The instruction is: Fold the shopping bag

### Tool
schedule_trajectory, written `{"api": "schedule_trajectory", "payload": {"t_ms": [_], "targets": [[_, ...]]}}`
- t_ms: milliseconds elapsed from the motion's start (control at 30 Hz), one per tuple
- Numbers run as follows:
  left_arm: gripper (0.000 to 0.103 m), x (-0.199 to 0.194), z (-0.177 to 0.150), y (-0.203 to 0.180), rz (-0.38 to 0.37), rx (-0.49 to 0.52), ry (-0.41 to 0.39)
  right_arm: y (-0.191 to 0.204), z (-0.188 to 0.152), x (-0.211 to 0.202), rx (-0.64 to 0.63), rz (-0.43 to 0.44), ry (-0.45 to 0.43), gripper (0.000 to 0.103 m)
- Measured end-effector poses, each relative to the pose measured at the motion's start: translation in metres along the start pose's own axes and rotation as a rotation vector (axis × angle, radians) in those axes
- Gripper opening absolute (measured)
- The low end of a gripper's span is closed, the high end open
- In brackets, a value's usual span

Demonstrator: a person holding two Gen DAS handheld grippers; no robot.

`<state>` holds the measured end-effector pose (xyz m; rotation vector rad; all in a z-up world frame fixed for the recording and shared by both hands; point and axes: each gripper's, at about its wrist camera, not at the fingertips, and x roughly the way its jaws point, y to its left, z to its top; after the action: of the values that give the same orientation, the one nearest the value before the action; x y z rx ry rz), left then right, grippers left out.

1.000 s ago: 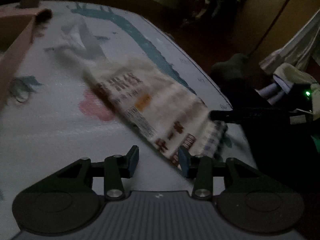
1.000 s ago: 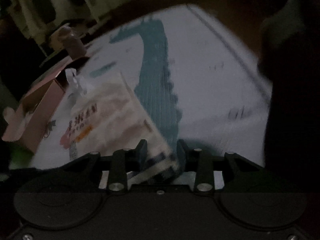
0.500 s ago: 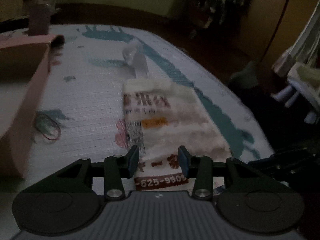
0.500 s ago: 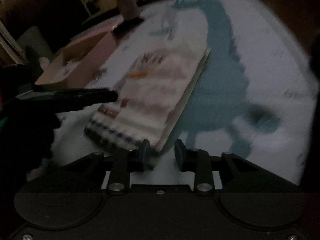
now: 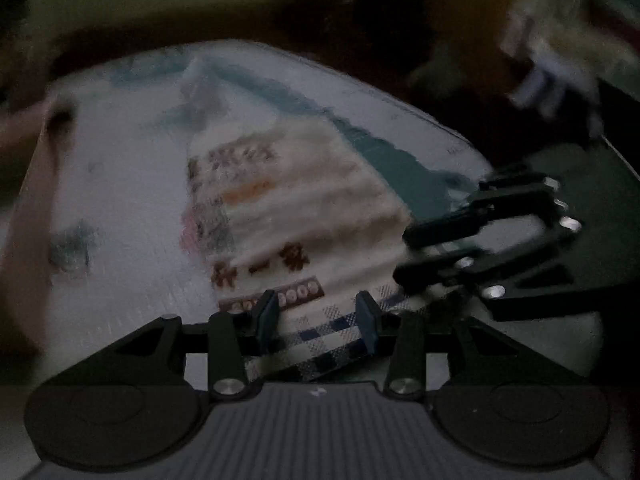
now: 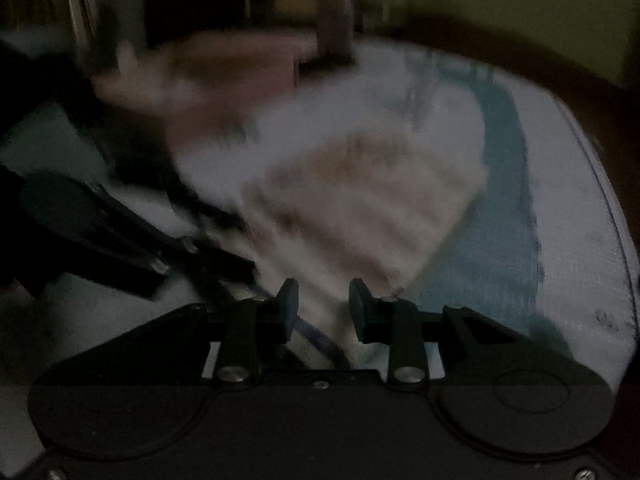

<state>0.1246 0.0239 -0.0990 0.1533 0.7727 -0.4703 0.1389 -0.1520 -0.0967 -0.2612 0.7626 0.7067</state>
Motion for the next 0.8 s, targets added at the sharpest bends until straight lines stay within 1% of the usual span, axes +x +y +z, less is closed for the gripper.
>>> {"api": "schedule_trajectory", "payload": {"t_ms": [200, 300, 367, 433, 500, 600, 700, 767, 800], "targets": [[0.041, -0.002, -0.005, -0.002, 0.006, 0.02, -0.014, -0.008, -0.006, -0.003, 0.019, -0.006, -0.017, 0.029], [0.042, -0.009, -0.007, 0.007, 0.029, -0.037, -0.008, -0.009, -0.007, -0.002, 0.048, -0.012, -0.016, 0.029], [0.042, -0.014, -0.009, 0.018, 0.054, -0.105, -0.002, -0.012, -0.007, -0.002, 0.078, -0.008, -0.016, 0.029], [0.042, -0.019, -0.012, 0.028, 0.041, -0.179, 0.003, -0.016, -0.007, -0.001, 0.11, -0.001, -0.016, 0.029], [0.042, -0.031, -0.023, 0.049, 0.0, -0.359, -0.001, -0.019, -0.008, 0.0, 0.142, 0.006, -0.016, 0.029], [0.042, -0.039, -0.032, 0.058, -0.036, -0.448, -0.006, -0.025, -0.008, 0.001, 0.19, 0.019, -0.017, 0.029], [0.042, -0.04, -0.039, 0.068, -0.084, -0.552, -0.029, -0.028, -0.01, 0.001, 0.22, 0.034, -0.022, 0.029], [0.042, -0.035, -0.046, 0.076, -0.147, -0.654, -0.068, -0.029, -0.011, 0.001, 0.237, 0.04, -0.025, 0.029], [0.042, -0.033, -0.048, 0.077, -0.164, -0.677, -0.078, -0.031, -0.011, 0.001, 0.25, 0.045, -0.026, 0.029]]}}
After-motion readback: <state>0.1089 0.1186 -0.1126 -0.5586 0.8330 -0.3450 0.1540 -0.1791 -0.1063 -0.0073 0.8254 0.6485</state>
